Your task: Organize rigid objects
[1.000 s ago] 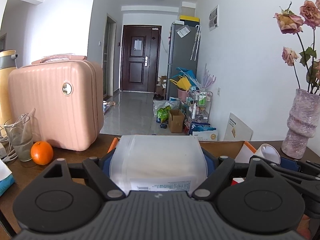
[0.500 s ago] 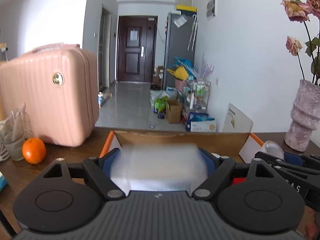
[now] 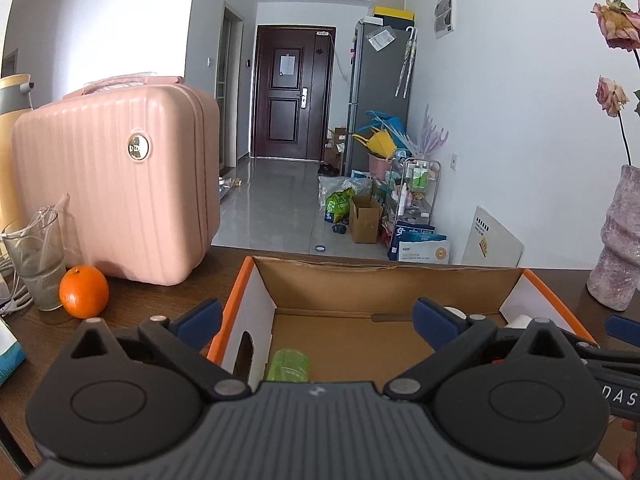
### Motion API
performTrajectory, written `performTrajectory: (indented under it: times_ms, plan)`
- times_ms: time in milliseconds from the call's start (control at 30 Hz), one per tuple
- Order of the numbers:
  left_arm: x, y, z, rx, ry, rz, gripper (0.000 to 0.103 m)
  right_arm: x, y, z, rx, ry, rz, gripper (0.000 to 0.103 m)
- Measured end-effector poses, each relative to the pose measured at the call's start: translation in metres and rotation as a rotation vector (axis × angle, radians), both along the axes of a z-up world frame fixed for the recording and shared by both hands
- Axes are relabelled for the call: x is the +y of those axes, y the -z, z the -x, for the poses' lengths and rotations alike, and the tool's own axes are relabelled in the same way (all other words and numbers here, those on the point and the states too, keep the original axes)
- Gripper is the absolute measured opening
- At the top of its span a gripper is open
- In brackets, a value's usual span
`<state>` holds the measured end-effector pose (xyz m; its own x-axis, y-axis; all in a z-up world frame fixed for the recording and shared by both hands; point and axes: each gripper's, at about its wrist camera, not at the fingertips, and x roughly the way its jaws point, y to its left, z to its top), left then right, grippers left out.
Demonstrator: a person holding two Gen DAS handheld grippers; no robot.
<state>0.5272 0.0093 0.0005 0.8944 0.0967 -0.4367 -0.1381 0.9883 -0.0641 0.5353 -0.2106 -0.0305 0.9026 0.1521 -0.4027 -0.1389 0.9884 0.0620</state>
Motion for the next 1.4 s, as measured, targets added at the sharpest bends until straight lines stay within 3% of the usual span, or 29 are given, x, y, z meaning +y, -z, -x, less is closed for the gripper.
performTrajectory:
  times_ms: [733, 1400]
  plan:
    - [-0.005, -0.012, 0.024, -0.044, 0.016, -0.023, 0.103, -0.008, -0.014, 0.023, -0.056, 0.029, -0.028, 0.103]
    - [0.009, -0.022, 0.101, -0.075, 0.032, -0.034, 0.103, -0.01, -0.03, 0.098, -0.098, 0.004, -0.047, 0.103]
